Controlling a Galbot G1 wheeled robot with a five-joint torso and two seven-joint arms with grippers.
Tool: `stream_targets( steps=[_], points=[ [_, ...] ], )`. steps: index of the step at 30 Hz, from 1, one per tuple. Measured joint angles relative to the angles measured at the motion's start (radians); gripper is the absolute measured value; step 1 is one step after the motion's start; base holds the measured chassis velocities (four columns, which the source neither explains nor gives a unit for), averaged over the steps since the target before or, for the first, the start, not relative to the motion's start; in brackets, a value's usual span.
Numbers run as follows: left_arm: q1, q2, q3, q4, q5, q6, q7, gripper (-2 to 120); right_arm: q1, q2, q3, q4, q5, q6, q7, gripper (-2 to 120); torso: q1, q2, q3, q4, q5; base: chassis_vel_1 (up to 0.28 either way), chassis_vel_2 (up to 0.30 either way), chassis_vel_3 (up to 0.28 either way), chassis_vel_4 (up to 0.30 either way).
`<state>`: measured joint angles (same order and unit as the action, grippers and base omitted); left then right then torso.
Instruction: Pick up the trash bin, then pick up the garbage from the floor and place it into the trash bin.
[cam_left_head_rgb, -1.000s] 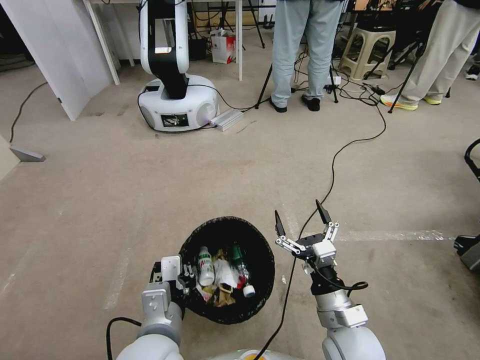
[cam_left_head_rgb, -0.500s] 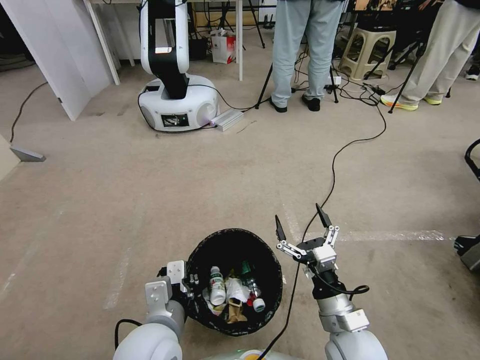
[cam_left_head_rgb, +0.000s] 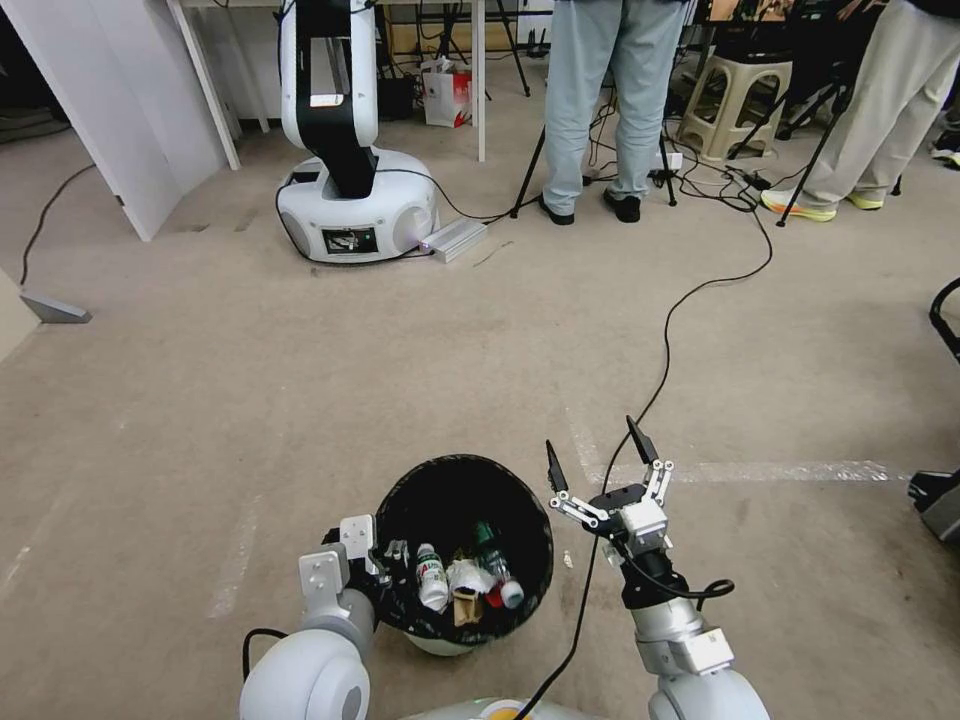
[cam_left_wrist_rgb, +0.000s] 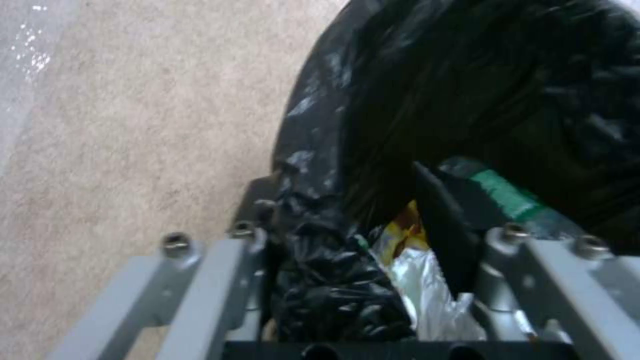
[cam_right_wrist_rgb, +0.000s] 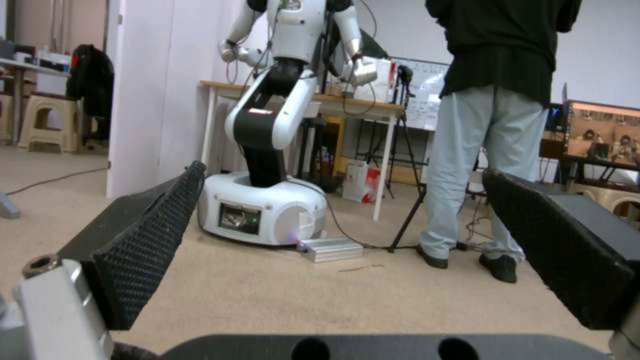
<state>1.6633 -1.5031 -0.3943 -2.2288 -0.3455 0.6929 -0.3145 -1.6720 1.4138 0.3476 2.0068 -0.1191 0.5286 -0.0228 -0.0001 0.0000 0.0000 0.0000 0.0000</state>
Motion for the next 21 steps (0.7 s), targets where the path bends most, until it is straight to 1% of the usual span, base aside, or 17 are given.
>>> stream_targets(
  steps=[1, 2, 3, 6, 7, 9, 11, 12, 14, 15, 18, 20, 21],
  points=[
    [-0.001, -0.001, 0.0, -0.003, 0.002, -0.011, 0.002, 51, -0.002, 0.0, 0.0, -0.002, -0.004, 0.003, -0.001, 100, 0.0, 0.0, 0.0, 0.0, 0.0, 0.0, 0.0, 0.0, 0.0],
    [-0.001, -0.001, 0.001, -0.014, 0.006, -0.027, 0.007, 57, -0.005, 0.001, 0.0, -0.002, -0.008, 0.006, -0.003, 100, 0.0, 0.0, 0.0, 0.0001, 0.0, 0.0, 0.0, 0.0, 0.0],
    [-0.001, -0.001, 0.001, -0.014, 0.006, -0.027, 0.007, 57, -0.005, 0.001, 0.0, -0.002, -0.008, 0.006, -0.003, 100, 0.0, 0.0, 0.0, 0.0001, 0.0, 0.0, 0.0, 0.0, 0.0],
    [0.001, -0.002, 0.003, -0.044, 0.009, -0.048, 0.011, 71, -0.008, 0.004, -0.001, -0.002, -0.014, 0.007, -0.004, 100, 0.0, 0.0, 0.0, 0.0, 0.0, 0.0, 0.0, 0.0, 0.0],
    [0.001, -0.002, 0.003, -0.044, 0.009, -0.048, 0.011, 71, -0.008, 0.004, -0.001, -0.002, -0.014, 0.007, -0.004, 100, 0.0, 0.0, 0.0, 0.0, 0.0, 0.0, 0.0, 0.0, 0.0],
    [0.001, -0.001, 0.003, -0.068, 0.01, -0.057, 0.012, 82, -0.01, 0.007, -0.004, -0.003, -0.019, 0.007, -0.004, 100, 0.0, 0.0, 0.0, 0.0, 0.0001, 0.0, 0.0, 0.0, 0.0],
    [0.001, -0.001, 0.003, -0.081, 0.009, -0.06, 0.012, 91, -0.011, 0.007, -0.006, -0.004, -0.022, 0.007, -0.004, 100, 0.0, 0.0, 0.0, 0.0, 0.0, 0.0, 0.0, 0.0, 0.0],
    [0.001, -0.001, 0.003, -0.081, 0.009, -0.06, 0.012, 91, -0.011, 0.007, -0.006, -0.004, -0.022, 0.007, -0.004, 100, 0.0, 0.0, 0.0, 0.0, 0.0, 0.0, 0.0, 0.0, 0.0],
    [0.007, 0.0, 0.004, -0.098, 0.012, -0.065, 0.012, 97, -0.011, 0.009, -0.007, -0.004, -0.024, 0.007, -0.005, 100, 0.0, 0.0, 0.0, 0.0, 0.0, 0.0, 0.0, 0.0, 0.0],
    [0.011, 0.0, 0.005, -0.104, 0.016, -0.068, 0.012, 98, -0.01, 0.01, -0.007, -0.003, -0.024, 0.007, -0.005, 100, 0.0, 0.0, 0.0, 0.0, 0.0, 0.0, 0.0, 0.0, 0.0],
    [0.028, 0.0, 0.011, -0.125, 0.035, -0.079, 0.014, 99, -0.01, 0.01, -0.007, -0.002, -0.024, 0.007, -0.006, 100, 0.0, 0.0, 0.0, 0.0, -0.0001, 0.0, 0.0, 0.0, 0.0],
    [0.047, 0.002, 0.018, -0.142, 0.082, -0.104, 0.024, 99, -0.01, 0.013, -0.007, 0.001, -0.025, 0.006, -0.001, 100, 0.0, 0.0, 0.0, 0.0, 0.0, 0.0, 0.0, 0.0, 0.0],
    [0.047, 0.002, 0.018, -0.142, 0.082, -0.104, 0.024, 99, -0.01, 0.013, -0.007, 0.001, -0.025, 0.006, -0.001, 100, 0.0, 0.0, 0.0, 0.0, 0.0, 0.0, 0.0, 0.0, 0.0]
  ],
)
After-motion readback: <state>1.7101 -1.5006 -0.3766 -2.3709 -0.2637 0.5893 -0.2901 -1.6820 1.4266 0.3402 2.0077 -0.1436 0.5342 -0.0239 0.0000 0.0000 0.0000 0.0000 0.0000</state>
